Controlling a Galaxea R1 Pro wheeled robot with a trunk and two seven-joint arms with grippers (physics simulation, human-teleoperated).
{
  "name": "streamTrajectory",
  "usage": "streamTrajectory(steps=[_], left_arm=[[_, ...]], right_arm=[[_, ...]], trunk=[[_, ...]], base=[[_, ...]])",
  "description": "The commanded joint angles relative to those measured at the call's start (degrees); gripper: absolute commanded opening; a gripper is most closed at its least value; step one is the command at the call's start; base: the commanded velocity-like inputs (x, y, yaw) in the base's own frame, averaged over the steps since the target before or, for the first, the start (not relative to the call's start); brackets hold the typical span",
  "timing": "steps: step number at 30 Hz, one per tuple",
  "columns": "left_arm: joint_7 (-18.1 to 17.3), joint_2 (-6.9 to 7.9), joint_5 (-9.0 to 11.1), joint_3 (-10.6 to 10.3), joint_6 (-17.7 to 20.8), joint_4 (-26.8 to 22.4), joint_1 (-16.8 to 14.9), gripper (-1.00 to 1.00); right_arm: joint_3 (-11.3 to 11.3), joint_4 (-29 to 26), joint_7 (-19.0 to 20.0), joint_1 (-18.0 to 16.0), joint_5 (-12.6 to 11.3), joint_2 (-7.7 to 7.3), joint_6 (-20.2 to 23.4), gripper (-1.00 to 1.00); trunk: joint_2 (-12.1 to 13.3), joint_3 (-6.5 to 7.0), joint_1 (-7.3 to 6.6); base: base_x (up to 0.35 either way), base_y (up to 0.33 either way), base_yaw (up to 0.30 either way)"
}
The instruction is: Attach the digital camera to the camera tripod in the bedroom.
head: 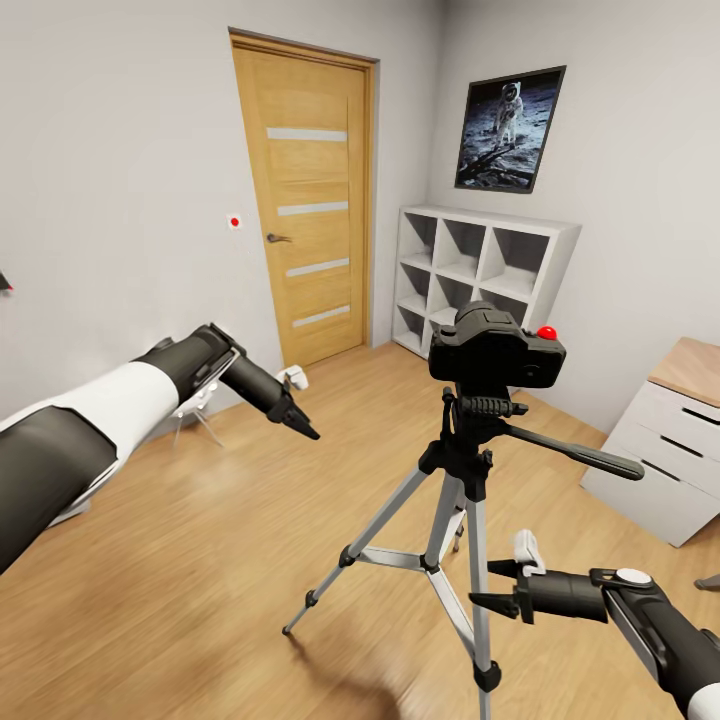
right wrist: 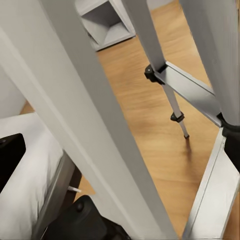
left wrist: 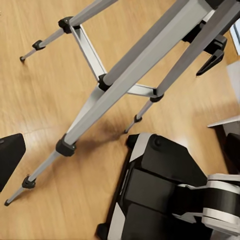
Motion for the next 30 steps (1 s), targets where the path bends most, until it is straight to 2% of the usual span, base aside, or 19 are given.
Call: streamTrajectory(steps=[1,15,17,30], left_arm=[[-0.1,0.16,0.4,-0.5,0.6,-0.1,0.0,1.0],[-0.1,1.87,0.4,-0.5,0.3,-0.1,2.1,1.0],[-0.1,2.17,0.4,-0.5,0.2,-0.1,2.7,1.0],[2.0,2.3,1.6,-0.5,0.2,-0.1,4.5,1.0]], right_arm=[[0.3,0.0,0.0,-0.1,-0.6,-0.17,0.6,1.0],[0.3,0.3,-0.2,-0.1,-0.6,-1.27,0.6,1.0],[0.3,0.9,-0.2,-0.1,-0.6,-1.94,0.6,1.0],[0.3,2.1,-0.2,-0.1,-0.6,-3.65,0.5,1.0]], trunk=[[-0.1,-0.11,0.03],[-0.1,-0.11,0.03],[-0.1,-0.11,0.03],[-0.1,-0.11,0.03]], base=[[0.0,0.0,0.0],[0.0,0.0,0.0],[0.0,0.0,0.0],[0.0,0.0,0.0]])
